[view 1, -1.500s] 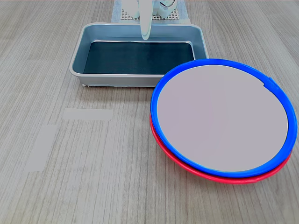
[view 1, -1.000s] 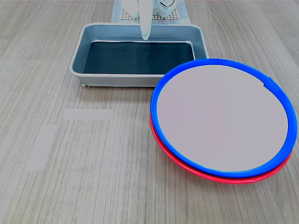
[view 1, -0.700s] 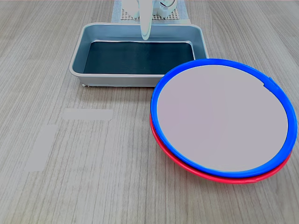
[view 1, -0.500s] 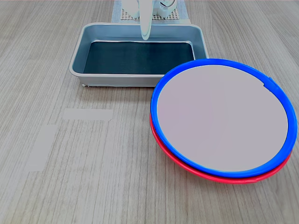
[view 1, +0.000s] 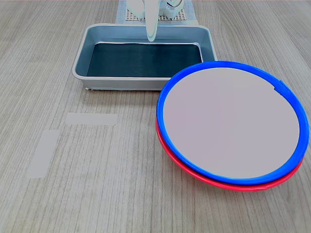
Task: Lift the stacked dish and set it down on the table.
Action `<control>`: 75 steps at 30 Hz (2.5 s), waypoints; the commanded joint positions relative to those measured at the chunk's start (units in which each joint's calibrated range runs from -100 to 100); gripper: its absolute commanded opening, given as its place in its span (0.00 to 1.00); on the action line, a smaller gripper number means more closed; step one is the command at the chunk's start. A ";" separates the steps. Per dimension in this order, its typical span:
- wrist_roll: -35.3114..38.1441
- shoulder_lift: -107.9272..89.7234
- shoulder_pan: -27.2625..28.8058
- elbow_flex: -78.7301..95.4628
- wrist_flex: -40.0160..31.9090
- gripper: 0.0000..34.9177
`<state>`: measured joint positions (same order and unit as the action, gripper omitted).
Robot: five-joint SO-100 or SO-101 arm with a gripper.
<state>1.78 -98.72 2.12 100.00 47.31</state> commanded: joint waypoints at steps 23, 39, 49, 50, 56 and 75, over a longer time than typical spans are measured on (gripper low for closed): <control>6.94 65.42 -15.63 -54.26 -3.68 0.50; 6.84 90.41 -19.49 -68.46 -7.23 0.43; 6.74 95.44 -19.77 -72.74 -9.30 0.35; 6.69 95.44 -19.77 -72.83 -9.30 0.35; 6.84 96.12 -19.49 -72.64 -10.62 0.01; 5.76 86.31 -18.27 -69.82 -11.69 0.00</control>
<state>7.94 -7.67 -16.99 30.67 36.13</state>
